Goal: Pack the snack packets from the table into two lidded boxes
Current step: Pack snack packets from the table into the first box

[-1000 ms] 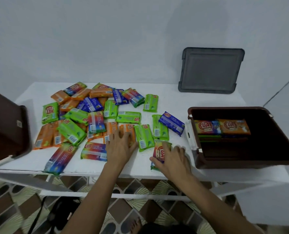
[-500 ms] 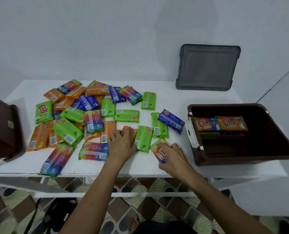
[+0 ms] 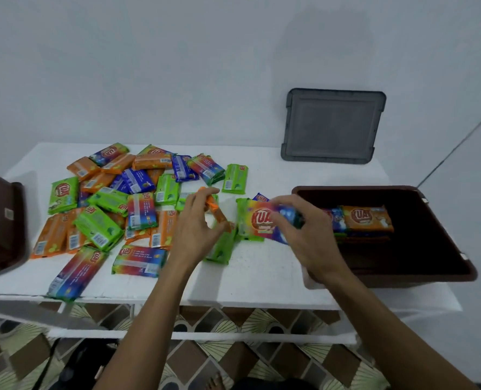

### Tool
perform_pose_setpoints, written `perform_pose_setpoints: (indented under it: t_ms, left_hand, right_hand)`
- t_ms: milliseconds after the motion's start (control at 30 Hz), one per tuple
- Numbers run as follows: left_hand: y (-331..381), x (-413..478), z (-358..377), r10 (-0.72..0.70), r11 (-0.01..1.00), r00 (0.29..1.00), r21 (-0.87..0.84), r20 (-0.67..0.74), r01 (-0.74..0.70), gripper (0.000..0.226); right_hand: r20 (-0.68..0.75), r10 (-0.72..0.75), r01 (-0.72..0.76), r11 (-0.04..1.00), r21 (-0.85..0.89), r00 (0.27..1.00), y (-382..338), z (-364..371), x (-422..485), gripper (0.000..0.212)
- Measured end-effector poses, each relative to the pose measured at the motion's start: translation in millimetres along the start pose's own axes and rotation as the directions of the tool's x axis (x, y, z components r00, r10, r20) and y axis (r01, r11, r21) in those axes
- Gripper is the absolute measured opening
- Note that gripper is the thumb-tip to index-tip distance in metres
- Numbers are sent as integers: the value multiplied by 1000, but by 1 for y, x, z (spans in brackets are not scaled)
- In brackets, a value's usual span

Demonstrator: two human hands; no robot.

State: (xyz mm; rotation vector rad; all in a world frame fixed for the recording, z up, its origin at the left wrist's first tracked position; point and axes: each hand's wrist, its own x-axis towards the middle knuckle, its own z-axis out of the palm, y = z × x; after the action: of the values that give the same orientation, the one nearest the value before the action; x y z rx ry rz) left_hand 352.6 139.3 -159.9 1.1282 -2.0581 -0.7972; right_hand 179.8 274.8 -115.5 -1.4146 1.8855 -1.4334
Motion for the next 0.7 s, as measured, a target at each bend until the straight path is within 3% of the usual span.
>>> perform_pose_setpoints:
  t_ms: [100,233,333,500,567,633,700]
  left_hand:
    - [32,3,15,2,986,997,-168,-78,-15,59]
    - [68,5,45,-76,871,997,-489,-29,52,57]
    - [87,4,71,-149,731,989,-671,28,129,57]
    - [102,1,111,-236,578,968,-790,80,207,63]
    - [105,-2,120,-260,544,963,-814,68,204,62]
    - [106,-3,125,-279,523,959,-831,42,188,58]
    - [107,-2,126,-292,508,956,-843,25,177,52]
  right_hand:
    - [-99,24,-19,999,47,995,9,-43,15,6]
    - [-168,135,-120,988,100,977,38,-97,27,8]
    - [-96,271,-245,944,219,958,57,-126,34,8]
    - [158,356,-383,899,211,921,88,-143,48,20]
    - [229,332,-365,923,123,915,97,-143,51,28]
    - [254,283,-265,959,-103,925,105,-139,52,33]
    - [273,266,-168,927,-336,925,108,-135,53,33]
